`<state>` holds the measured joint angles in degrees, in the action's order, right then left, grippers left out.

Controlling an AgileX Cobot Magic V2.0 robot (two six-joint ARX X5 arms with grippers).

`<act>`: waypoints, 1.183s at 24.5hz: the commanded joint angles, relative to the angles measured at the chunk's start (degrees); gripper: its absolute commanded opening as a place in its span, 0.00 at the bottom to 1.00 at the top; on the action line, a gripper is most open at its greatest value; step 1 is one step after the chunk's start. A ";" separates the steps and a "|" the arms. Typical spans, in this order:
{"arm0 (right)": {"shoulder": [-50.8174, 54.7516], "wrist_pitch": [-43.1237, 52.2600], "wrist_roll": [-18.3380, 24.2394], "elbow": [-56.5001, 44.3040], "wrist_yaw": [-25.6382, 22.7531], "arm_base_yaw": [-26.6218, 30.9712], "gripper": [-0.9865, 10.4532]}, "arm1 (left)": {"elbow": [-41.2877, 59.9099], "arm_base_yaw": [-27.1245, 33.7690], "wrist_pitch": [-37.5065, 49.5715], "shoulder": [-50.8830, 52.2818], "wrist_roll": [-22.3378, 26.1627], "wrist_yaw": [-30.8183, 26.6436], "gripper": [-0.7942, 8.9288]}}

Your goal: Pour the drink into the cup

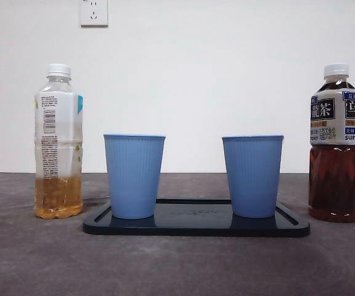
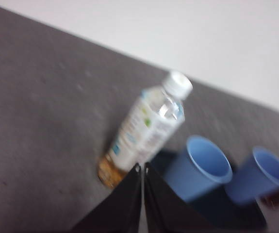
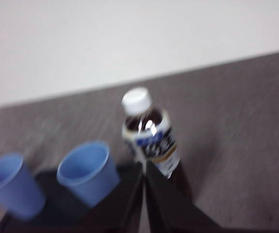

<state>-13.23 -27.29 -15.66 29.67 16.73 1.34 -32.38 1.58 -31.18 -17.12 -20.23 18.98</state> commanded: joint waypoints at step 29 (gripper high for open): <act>-10.29 -14.38 8.52 7.34 6.80 -2.78 0.43 | -8.87 -1.31 -10.84 -11.26 14.01 11.02 0.54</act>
<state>-23.27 -41.76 -5.45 37.10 23.77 -1.30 -40.10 0.34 -42.81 -28.16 -6.90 29.91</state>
